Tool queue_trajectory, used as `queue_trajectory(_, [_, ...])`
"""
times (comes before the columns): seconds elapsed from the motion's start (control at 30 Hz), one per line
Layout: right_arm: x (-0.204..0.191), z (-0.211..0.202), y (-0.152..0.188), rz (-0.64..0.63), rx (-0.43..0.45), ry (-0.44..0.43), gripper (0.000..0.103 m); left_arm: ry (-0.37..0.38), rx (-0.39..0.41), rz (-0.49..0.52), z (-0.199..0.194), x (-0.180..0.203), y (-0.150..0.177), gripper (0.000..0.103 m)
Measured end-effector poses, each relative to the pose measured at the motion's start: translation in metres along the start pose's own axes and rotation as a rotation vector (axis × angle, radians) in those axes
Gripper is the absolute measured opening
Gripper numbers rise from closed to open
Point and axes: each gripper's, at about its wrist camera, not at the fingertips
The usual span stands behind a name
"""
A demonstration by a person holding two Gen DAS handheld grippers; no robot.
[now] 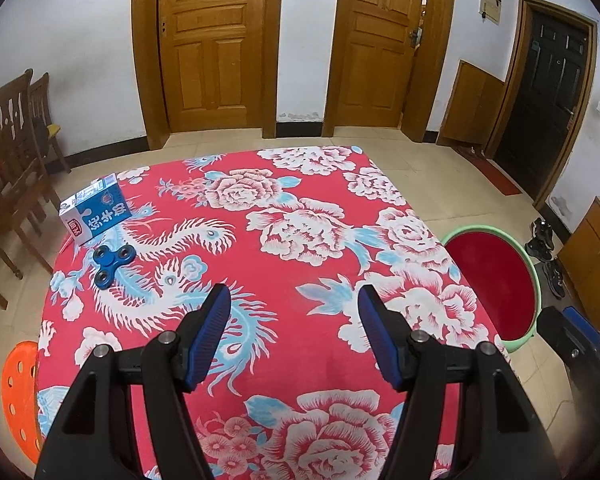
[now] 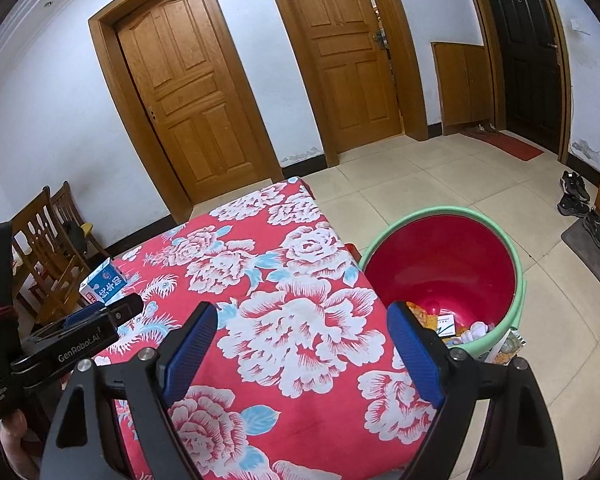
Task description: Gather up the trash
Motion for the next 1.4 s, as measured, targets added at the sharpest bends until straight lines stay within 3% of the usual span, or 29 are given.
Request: queue_trajectory(1.4, [-0.0005,0.0007,0.0,0.0,0.0,0.001,0.088,0.0,0.0,-0.006,-0.0012,-0.0046,0.0016,0.066])
Point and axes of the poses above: each gripper's, at about its wrist camera, not at the fingertips, and z roughly the way its jaws point, x to its right, y to its underside, and after that the axes turned 13 degrees about -x, right-handed
